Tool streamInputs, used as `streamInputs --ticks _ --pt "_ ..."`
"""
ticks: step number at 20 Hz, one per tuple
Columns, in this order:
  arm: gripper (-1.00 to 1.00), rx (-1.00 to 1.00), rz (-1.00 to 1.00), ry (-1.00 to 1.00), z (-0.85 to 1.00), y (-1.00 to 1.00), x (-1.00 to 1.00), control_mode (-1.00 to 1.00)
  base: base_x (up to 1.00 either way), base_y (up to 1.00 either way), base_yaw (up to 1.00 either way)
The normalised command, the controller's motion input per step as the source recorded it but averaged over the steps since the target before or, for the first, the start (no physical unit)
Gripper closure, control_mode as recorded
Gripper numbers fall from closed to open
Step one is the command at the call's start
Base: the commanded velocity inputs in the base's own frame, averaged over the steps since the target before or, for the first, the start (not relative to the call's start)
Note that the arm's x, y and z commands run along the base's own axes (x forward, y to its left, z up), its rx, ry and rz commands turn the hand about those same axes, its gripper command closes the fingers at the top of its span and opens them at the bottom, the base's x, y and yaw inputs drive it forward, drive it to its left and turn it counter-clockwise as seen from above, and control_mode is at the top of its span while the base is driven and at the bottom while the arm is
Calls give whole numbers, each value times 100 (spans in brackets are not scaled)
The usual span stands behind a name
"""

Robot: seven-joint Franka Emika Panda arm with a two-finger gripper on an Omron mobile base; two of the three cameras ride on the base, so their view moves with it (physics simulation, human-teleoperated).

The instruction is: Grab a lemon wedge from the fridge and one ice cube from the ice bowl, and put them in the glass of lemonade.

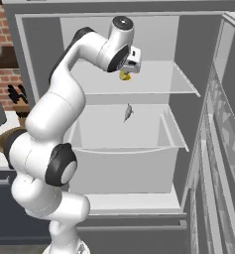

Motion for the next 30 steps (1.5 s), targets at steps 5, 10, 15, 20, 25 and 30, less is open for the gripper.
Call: streamInputs --ticks 5,10,15,20,25,30 --pt "-100 0 0 -2 -19 0 2 -100 0 0 0" --pt "-100 0 0 -9 -30 0 0 -100 0 0 0" --pt "-100 0 0 -6 -6 0 0 -100 0 0 0" --pt "-100 0 0 -1 5 -1 28 -100 0 0 0" --pt "-100 0 0 0 13 -6 43 -100 0 0 0" --pt "-100 0 0 0 17 -25 8 -100 0 0 0"
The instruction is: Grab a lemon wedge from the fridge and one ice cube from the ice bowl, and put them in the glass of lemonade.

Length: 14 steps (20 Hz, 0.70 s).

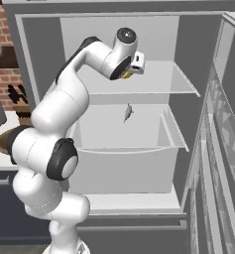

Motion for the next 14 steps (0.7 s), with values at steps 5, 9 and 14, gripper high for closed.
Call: streamInputs --ticks 5,9,14 --pt "-100 0 0 0 0 -18 -12 -100 0 0 0" --pt "-100 0 1 0 -2 0 8 -100 0 0 0" --pt "-100 0 13 0 -4 0 24 -100 0 0 0"
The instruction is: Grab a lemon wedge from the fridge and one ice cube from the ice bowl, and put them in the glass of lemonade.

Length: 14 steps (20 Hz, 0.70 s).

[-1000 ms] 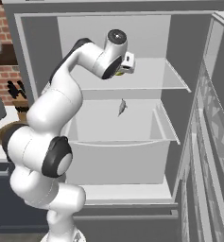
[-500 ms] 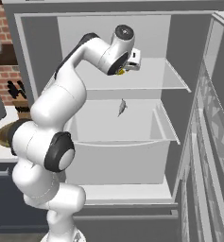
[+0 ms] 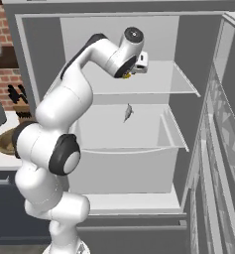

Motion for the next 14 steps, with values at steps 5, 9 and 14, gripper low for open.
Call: streamInputs --ticks 5,9,14 --pt "-100 0 16 0 0 0 8 -100 0 0 0" --pt "-100 0 15 0 2 0 0 -100 0 0 0" --pt "-100 0 11 0 0 0 0 -100 0 0 0"
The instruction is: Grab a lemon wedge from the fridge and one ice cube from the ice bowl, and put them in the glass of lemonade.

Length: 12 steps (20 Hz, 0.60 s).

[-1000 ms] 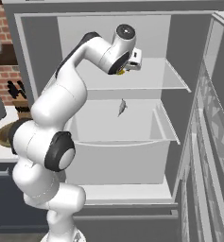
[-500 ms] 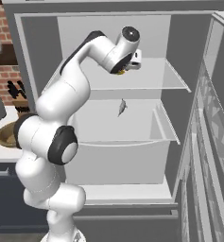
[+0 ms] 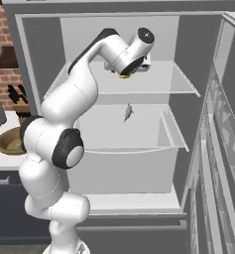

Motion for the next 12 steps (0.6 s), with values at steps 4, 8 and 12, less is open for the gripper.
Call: streamInputs --ticks 4,8,12 --pt "-100 0 6 0 0 6 1 -100 0 0 0" --pt "-100 0 2 -1 0 5 5 -100 0 0 0" --pt "-100 0 0 -1 0 7 0 -100 0 0 0"
